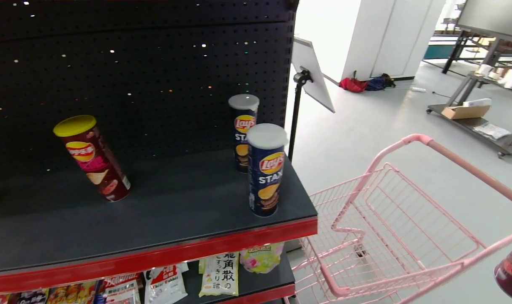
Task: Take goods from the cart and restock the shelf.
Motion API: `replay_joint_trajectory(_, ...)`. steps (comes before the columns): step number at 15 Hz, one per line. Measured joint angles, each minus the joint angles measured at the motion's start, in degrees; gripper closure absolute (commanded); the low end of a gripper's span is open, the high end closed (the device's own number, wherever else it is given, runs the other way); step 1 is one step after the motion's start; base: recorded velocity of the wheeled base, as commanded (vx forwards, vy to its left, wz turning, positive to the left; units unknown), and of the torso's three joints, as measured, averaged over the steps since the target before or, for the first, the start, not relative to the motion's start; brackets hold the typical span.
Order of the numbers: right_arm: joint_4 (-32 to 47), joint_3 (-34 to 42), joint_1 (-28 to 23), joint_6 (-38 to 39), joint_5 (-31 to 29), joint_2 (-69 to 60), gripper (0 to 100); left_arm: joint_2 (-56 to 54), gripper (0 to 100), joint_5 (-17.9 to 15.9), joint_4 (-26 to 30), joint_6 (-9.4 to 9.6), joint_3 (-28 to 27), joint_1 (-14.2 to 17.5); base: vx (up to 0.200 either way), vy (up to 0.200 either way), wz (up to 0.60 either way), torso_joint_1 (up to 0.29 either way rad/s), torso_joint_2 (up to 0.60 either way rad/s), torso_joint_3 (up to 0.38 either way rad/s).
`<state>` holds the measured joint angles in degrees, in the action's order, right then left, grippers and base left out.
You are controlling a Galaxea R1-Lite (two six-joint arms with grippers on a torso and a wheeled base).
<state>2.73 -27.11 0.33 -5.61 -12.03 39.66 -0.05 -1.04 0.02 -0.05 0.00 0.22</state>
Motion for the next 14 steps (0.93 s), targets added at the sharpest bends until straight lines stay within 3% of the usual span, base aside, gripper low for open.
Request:
replay_joint_trajectory(1, 0.0, 0.2, 0.0, -0.1, 0.0, -0.2, 100, 0.0, 0, 0.0, 0.0, 0.02, 0.0, 0.0, 0.0, 0.0, 0.6, -0.002, 0.01, -0.002)
replay_joint_trajectory(7, 0.1, 4.6, 0.2, -0.8, 0.8, -6.2, 100, 0.0, 0, 0.0, 0.0, 0.02, 0.0, 0.1, 0.0, 0.0, 0.0, 0.0, 0.0, 0.0)
replay_joint_trajectory(10, 0.4, 8.3, 0.4, -1.0, 6.7, -12.8, 100, 0.0, 0, -0.1, 0.0, 0.05, 0.0, 0.0, 0.0, 0.2, 0.0, -0.002, 0.0, 0.002)
replay_joint_trajectory(14, 0.6, 11.6, 0.4, -2.2, 8.3, -18.5, 100, 0.0, 0, -0.1, 0.0, 0.05, 0.0, 0.0, 0.0, 0.2, 0.0, 0.001, 0.01, 0.004)
